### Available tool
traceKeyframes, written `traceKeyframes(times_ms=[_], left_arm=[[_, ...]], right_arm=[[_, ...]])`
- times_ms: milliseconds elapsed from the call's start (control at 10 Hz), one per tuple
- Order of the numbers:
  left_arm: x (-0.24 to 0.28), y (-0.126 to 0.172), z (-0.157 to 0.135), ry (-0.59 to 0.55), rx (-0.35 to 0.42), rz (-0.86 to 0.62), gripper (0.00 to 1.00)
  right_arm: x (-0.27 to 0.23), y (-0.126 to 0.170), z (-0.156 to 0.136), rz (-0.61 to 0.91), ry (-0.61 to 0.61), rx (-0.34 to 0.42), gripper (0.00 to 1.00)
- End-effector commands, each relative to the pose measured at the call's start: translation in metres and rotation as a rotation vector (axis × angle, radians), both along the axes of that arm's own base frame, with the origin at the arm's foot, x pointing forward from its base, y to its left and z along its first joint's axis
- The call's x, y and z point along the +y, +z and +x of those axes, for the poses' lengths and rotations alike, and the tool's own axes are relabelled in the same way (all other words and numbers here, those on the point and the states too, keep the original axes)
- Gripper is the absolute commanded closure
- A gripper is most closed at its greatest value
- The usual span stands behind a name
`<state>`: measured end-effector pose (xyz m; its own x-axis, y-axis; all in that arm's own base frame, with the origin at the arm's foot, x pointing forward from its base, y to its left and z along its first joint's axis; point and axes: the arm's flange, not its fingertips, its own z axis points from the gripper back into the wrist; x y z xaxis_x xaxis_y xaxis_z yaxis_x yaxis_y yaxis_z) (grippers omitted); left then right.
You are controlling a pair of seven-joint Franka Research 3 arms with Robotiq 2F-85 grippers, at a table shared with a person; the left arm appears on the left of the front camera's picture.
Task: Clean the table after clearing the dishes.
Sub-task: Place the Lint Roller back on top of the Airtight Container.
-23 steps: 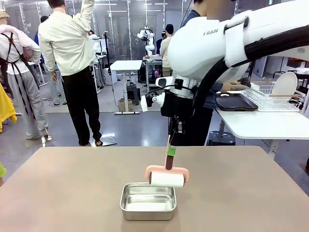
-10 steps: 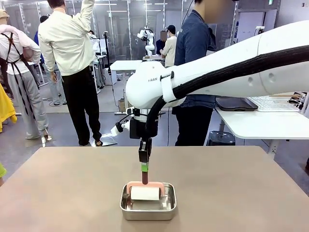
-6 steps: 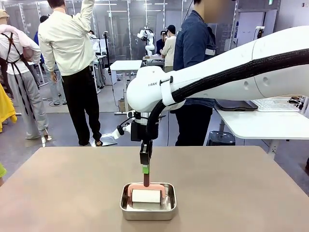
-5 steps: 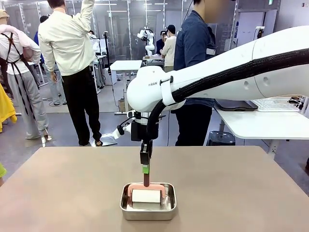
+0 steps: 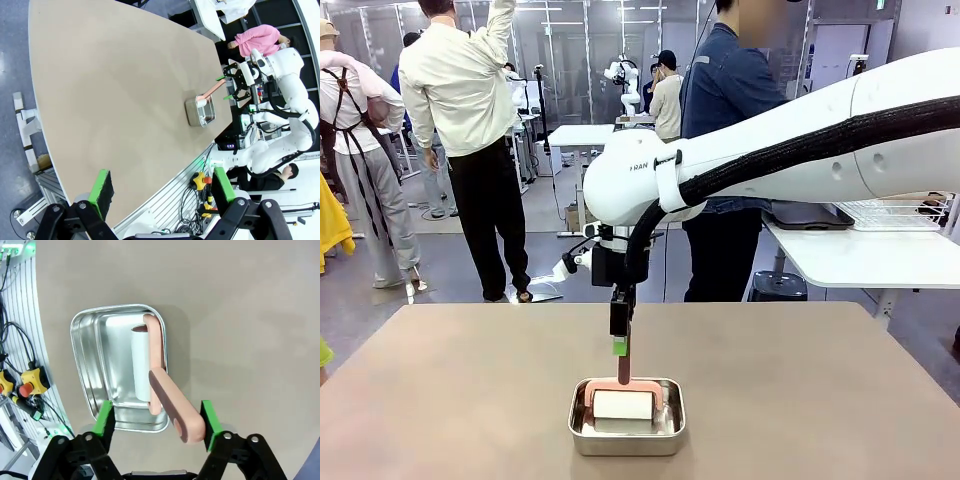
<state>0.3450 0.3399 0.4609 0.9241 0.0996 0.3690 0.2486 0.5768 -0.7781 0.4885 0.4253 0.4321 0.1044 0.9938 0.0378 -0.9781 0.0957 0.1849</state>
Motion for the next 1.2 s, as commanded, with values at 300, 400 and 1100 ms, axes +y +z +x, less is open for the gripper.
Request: traceKeyframes(times_ms=[300,400,1100], left_arm=[[0.0,0.004,-0.003,0.014,0.008,0.005,0.0],[0.0,0.004,-0.003,0.014,0.008,0.005,0.0],[0.0,0.004,-0.003,0.014,0.008,0.005,0.0]], right_arm=[[-0.001,0.002,0.0,0.002,-0.001,-0.002,0.0],[-0.001,0.002,0.0,0.002,-0.001,-0.002,0.0],[-0.001,0.002,0.0,0.002,-0.001,-0.002,0.0]])
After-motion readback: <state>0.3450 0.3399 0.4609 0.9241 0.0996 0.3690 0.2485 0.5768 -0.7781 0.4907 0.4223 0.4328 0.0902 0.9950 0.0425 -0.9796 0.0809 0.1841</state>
